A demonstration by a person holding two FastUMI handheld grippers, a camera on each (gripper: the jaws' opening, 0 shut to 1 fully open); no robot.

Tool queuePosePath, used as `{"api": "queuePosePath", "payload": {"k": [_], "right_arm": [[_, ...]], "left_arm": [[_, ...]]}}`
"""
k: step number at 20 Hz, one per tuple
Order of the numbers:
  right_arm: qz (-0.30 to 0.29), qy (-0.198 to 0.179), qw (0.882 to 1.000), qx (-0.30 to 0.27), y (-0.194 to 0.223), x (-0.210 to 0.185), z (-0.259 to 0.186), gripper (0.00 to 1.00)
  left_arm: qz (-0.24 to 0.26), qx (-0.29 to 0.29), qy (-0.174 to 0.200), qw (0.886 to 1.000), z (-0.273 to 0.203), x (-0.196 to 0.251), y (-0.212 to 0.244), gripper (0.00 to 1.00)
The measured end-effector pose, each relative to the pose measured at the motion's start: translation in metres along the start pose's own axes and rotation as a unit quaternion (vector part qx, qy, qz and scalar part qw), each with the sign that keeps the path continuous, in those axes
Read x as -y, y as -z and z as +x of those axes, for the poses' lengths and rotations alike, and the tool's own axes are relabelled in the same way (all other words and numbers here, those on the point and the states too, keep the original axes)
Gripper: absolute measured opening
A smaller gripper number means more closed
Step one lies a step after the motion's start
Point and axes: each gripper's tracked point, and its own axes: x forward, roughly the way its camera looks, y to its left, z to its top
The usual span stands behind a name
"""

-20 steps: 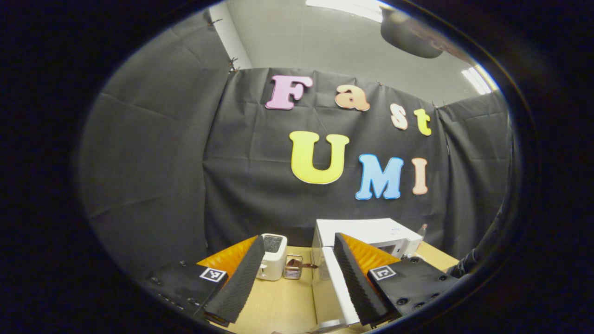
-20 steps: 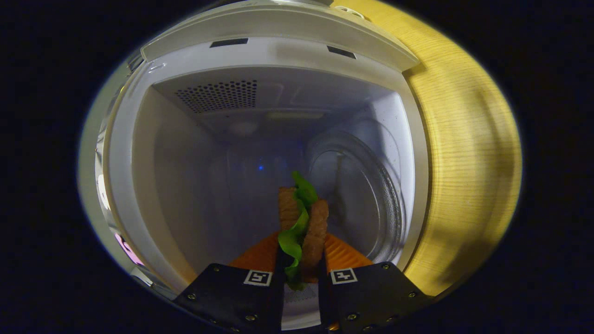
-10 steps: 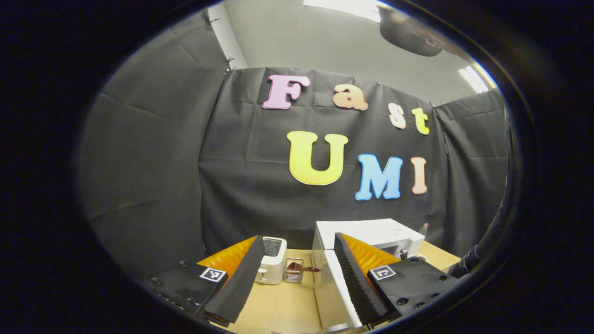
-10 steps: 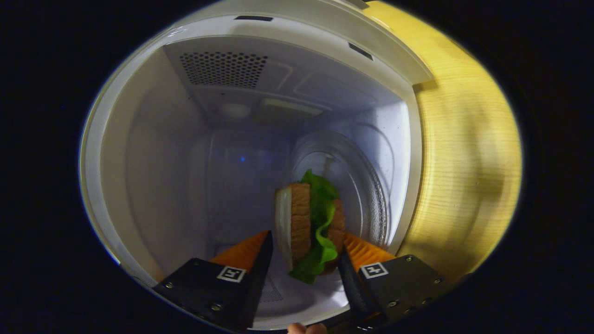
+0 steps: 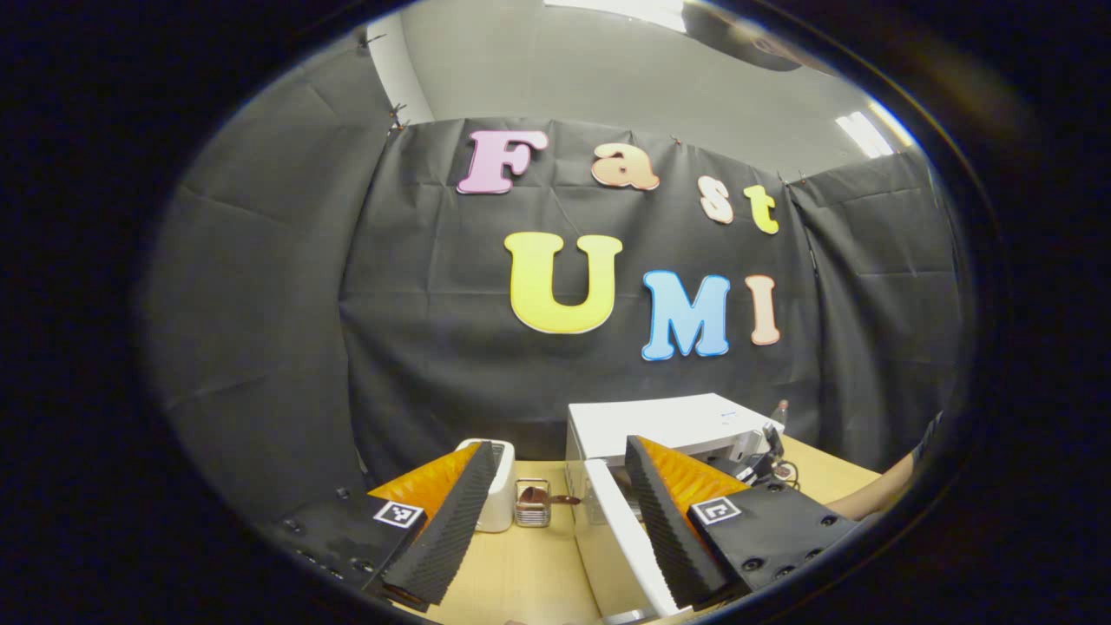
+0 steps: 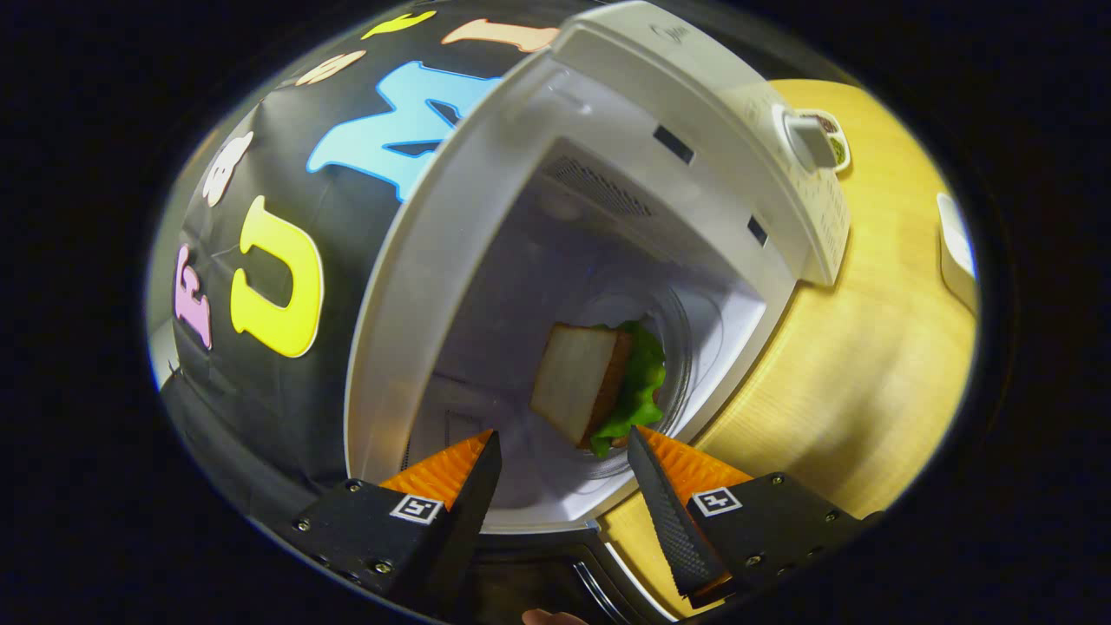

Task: Open the microwave oven with the left hand, put the food in, and close the microwave oven.

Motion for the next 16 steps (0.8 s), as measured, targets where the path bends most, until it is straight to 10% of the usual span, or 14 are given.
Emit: {"api": "queuePosePath", "payload": {"k": [6,16], "right_arm": [[-0.183,0.003,0.982,0.035,-0.055,-0.011,-0.09,0.89],[-0.415,-0.071,0.894,0.152,-0.182,-0.062,-0.218,0.88]], "left_arm": [[-0.005,0.018,0.008,1.0,0.029,0.04,-0.014,0.96],[-0.011,0.02,0.018,1.0,0.063,0.157,-0.01,0.97]]}}
